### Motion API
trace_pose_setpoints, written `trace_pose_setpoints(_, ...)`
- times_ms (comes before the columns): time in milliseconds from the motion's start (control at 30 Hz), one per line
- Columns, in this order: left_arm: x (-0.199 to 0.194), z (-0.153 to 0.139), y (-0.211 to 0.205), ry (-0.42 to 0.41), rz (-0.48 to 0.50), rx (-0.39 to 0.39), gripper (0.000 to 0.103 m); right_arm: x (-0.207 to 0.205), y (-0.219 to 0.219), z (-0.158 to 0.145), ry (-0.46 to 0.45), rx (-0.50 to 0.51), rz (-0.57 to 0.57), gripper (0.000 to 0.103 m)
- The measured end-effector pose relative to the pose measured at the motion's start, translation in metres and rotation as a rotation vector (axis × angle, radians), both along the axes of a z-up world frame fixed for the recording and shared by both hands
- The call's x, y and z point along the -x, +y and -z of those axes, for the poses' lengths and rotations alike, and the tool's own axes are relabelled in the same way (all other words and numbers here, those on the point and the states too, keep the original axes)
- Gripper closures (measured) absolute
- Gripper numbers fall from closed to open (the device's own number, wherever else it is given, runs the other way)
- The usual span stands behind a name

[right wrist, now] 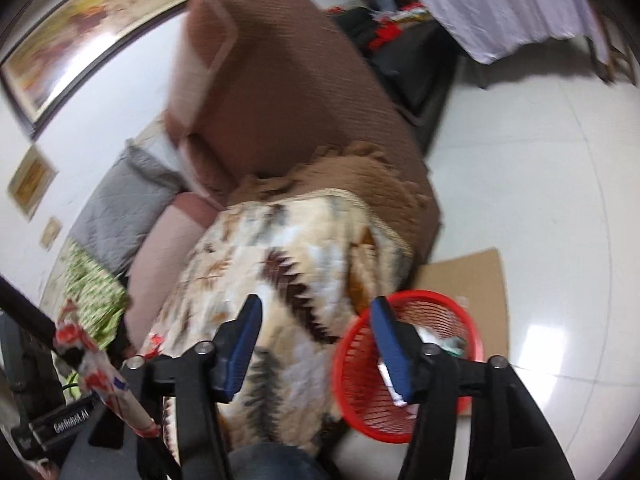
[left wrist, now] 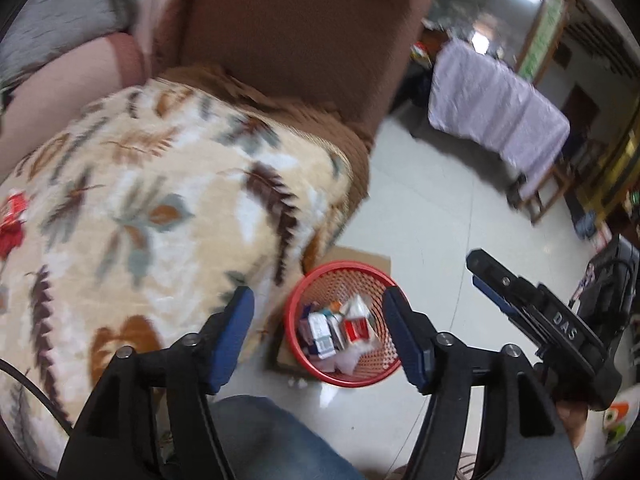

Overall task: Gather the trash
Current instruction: 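Move both tools back over the red wrappers on the blanket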

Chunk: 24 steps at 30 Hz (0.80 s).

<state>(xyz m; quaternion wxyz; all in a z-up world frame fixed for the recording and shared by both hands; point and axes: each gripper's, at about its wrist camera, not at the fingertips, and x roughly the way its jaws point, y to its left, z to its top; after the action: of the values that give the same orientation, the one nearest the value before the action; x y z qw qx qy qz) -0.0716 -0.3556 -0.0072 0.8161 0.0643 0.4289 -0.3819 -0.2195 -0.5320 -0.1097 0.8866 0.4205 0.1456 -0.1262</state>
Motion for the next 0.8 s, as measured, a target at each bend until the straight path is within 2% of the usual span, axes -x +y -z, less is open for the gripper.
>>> trace_pose_setpoints(100, -0.006, -0.024, 0.045, -0.046, -0.087, 0.049, 0.033, -0.011, 0.024, -0.025, -0.052, 0.044, -0.071, 0.032)
trace_pose_setpoints(200, -0.014, -0.042, 0.091, -0.064, -0.167, 0.093, 0.032, -0.025, 0.052, -0.051, -0.097, 0.096, -0.150, 0.029)
trace_pose_setpoints(367, -0.031, -0.063, 0.158, -0.105, -0.288, 0.122, 0.029, -0.065, 0.107, -0.089, -0.151, 0.148, -0.307, 0.025)
trace_pose_setpoints(533, -0.061, -0.072, 0.221, -0.105, -0.420, 0.136, 0.028, -0.116, 0.155, -0.112, -0.179, 0.148, -0.451, 0.023)
trace_pose_setpoints(800, -0.116, -0.072, 0.283, -0.099, -0.543, 0.117, 0.028, -0.204, 0.205, -0.135, -0.170, 0.175, -0.579, 0.022)
